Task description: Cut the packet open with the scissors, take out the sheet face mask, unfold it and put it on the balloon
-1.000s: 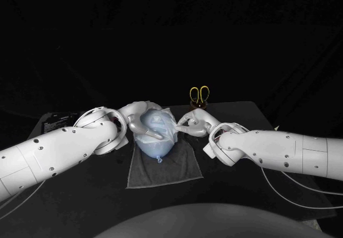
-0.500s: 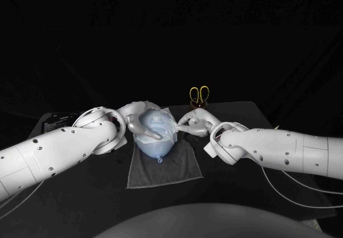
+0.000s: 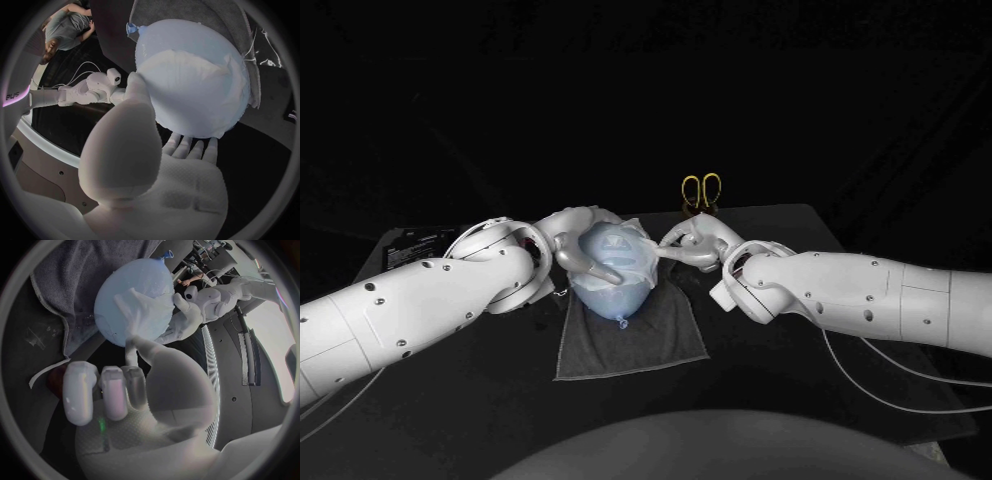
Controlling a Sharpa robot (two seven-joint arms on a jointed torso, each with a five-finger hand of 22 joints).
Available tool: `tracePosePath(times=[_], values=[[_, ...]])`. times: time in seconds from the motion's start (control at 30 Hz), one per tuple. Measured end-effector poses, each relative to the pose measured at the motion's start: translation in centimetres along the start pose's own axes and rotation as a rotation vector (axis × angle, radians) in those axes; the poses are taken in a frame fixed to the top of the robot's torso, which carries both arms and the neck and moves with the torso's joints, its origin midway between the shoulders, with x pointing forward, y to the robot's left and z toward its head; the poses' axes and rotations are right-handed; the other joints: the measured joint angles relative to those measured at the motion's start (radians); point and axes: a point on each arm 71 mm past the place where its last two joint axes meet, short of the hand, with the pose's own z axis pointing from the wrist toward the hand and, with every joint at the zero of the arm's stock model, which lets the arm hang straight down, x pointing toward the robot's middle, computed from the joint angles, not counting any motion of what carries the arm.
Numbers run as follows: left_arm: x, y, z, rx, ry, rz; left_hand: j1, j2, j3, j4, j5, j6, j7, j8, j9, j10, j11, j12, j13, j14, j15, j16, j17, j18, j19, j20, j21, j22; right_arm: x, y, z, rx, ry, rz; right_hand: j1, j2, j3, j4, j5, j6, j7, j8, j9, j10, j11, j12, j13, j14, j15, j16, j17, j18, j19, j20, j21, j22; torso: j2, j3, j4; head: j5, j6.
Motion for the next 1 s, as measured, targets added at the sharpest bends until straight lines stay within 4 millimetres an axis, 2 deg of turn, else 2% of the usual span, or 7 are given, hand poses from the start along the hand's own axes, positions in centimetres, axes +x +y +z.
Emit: tracePosePath(times=[0.57,0.6,0.63,0.67,0.73,0.87,1.0], values=[[-0.1,0.5,-0.2,-0.009,-0.002,0.006,0.008,-0.001,0.0,0.0,0.0,0.0,0.0,-0.001,-0.003,0.0,0.0,-0.001,-0.002,0.0,0.0,0.0,0.0,0.0,0.0,0.0,0.0,-0.001,0.0,-1.1,0.4,0.098,0.068,-0.054,0.007,-0.012,-0.002,-0.013,-0.002,-0.011,-0.004,0.01,0.0,0.001,-0.007,-0.002,0.001,0.0,0.0,0.001,-0.001,0.0,-0.001,0.001,-0.024,0.001,0.0,-0.0008,-0.0003,0.002,0.0],[-0.1,0.5,-0.2,-0.009,-0.002,0.006,0.008,-0.001,0.0,0.0,0.0,0.0,0.0,-0.001,-0.004,0.0,0.0,-0.001,-0.001,0.0,0.0,0.0,0.0,0.0,0.0,0.0,0.0,-0.001,0.1,-1.1,0.4,0.102,0.073,-0.057,0.001,-0.019,-0.01,-0.013,-0.002,-0.027,0.002,0.01,0.011,0.002,-0.006,-0.038,0.001,0.0,0.0,0.001,-0.001,0.0,-0.001,0.001,-0.053,0.001,0.0,-0.0008,-0.0003,0.003,0.0],[-0.1,0.5,-0.3,-0.009,-0.002,0.006,0.008,-0.001,0.0,0.0,0.0,0.0,0.0,-0.001,-0.004,0.0,0.0,-0.001,-0.001,0.0,0.0,0.0,0.0,0.0,0.0,0.0,0.0,-0.001,0.1,-1.1,0.4,0.105,0.076,-0.058,-0.024,-0.044,-0.031,-0.003,0.003,-0.055,0.015,0.0,0.027,0.002,0.003,-0.088,0.001,0.0,0.0,-0.003,-0.001,0.0,-0.001,0.001,-0.093,0.001,0.0,-0.0008,-0.0003,0.003,0.0],[-0.1,0.5,-0.3,-0.01,-0.002,0.006,0.008,-0.001,0.0,0.0,0.0,0.0,0.0,-0.001,-0.004,0.0,0.0,-0.001,-0.001,0.0,0.0,0.0,0.0,0.0,0.0,0.0,0.0,-0.001,0.1,-1.2,0.4,0.108,0.078,-0.058,-0.045,-0.064,-0.052,0.01,0.004,-0.089,0.031,-0.023,0.022,-0.013,0.019,-0.136,0.001,0.005,0.005,-0.013,-0.001,0.002,-0.001,0.001,-0.128,0.001,0.0,-0.0008,-0.0004,0.003,0.0],[-0.1,0.5,-0.3,-0.01,-0.002,0.007,0.008,-0.001,0.0,0.0,0.0,0.0,0.0,-0.001,-0.004,0.0,0.0,-0.001,-0.001,0.0,0.0,0.0,0.0,0.0,0.0,0.0,0.0,-0.001,0.1,-1.2,0.4,0.111,0.08,-0.058,-0.077,-0.094,-0.091,0.028,0.005,-0.163,0.067,-0.069,-0.001,-0.064,0.053,-0.212,0.001,0.02,0.021,-0.039,-0.001,0.016,-0.02,0.02,-0.191,0.001,0.0,-0.0008,-0.0004,0.004,0.0],[-0.1,0.6,-0.3,-0.011,-0.002,0.007,0.016,-0.001,0.0,0.0,0.0,0.0,0.0,-0.007,-0.006,0.0,0.0,-0.001,-0.003,0.0,0.0,0.0,0.0,0.0,-0.004,-0.004,0.0,-0.001,0.0,-1.2,0.4,0.114,0.078,-0.051,-0.094,-0.112,-0.159,0.056,0.005,-0.263,0.108,-0.115,-0.018,-0.156,0.093,-0.295,0.0,0.021,0.058,-0.067,-0.001,0.026,-0.058,0.054,-0.266,0.001,0.0,-0.0005,-0.0004,0.005,0.0],[-0.1,0.6,-0.5,-0.009,-0.004,0.005,0.016,-0.001,0.0,0.0,0.0,-0.004,0.003,-0.007,-0.007,0.0,0.0,-0.001,-0.004,0.0,0.0,0.0,0.0,0.0,-0.004,-0.004,0.0,-0.001,-0.1,-1.3,0.3,0.114,0.074,-0.041,-0.095,-0.113,-0.18,0.069,0.005,-0.281,0.116,-0.119,-0.02,-0.167,0.101,-0.299,0.0,0.021,0.061,-0.069,-0.001,0.026,-0.063,0.059,-0.27,0.001,0.0,-0.0002,-0.0005,0.006,0.0]])
